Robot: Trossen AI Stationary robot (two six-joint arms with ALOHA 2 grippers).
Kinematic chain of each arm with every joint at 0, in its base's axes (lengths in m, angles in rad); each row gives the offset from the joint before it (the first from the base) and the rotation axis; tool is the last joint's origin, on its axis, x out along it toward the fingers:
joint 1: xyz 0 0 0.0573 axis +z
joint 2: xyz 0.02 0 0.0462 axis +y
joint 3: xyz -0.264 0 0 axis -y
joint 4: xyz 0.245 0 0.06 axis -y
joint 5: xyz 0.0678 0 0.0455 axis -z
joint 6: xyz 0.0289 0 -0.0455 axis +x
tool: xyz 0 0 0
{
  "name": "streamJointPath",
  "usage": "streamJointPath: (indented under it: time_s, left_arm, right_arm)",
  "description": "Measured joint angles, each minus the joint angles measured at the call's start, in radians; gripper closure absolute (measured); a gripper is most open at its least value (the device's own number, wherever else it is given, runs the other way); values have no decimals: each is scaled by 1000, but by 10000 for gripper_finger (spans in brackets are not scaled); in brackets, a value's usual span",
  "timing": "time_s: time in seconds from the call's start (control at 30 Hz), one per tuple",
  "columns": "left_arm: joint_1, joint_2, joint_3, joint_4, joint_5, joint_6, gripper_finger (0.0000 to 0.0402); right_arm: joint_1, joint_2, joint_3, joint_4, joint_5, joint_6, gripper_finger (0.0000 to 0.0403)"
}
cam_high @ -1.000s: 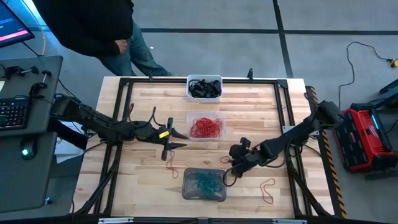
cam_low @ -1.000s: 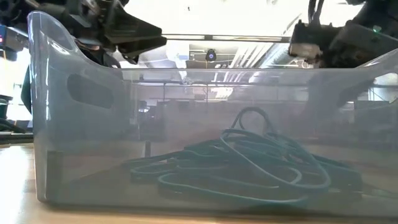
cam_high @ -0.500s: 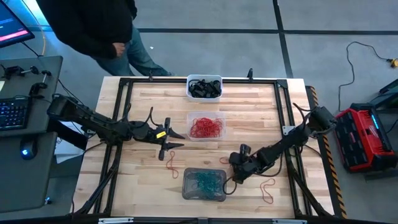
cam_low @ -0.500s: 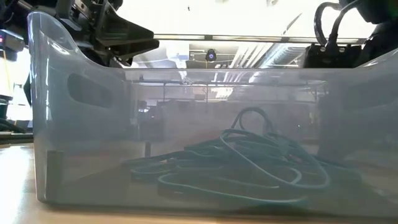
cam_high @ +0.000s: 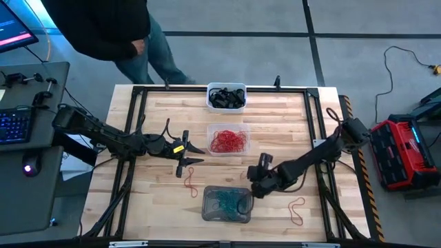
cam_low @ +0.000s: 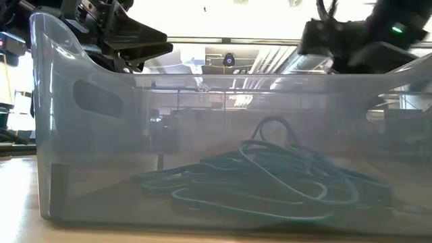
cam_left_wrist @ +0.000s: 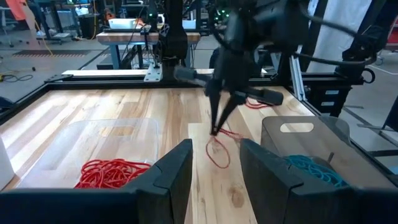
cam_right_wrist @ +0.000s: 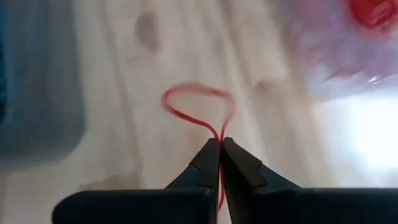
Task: Sort rubber bands into baskets
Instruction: Put the red rubber band into the transparent bin
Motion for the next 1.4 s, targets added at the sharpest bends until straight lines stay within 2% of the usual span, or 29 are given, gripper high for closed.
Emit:
streamJointPath:
  time_s: [0.2, 0.4, 0.5, 0.67, 0.97, 1.13, 1.4]
  left_arm:
    - [0, 0, 0, 0, 0, 0, 274]
    - [0, 0, 0, -4, 0, 10, 274]
    - [0, 1, 0, -5, 0, 19, 274]
    - [0, 1, 0, -5, 0, 22, 274]
    - [0, 1, 0, -42, 1, 18, 274]
    - [0, 1, 0, -47, 1, 18, 274]
    - [0, 1, 0, -55, 1, 19, 274]
  right_arm:
    - [-33, 0, 132, -92, 170, -108, 402]
    - [-95, -1, 223, -78, 358, -270, 402]
    - [-148, -2, 233, -10, 379, -392, 402]
    - [-256, 10, 234, 120, 338, -581, 402]
    - [-413, 120, 234, 204, 155, -777, 403]
    - [-464, 182, 234, 243, 27, -826, 403]
    - [-515, 223, 233, 255, -52, -831, 399]
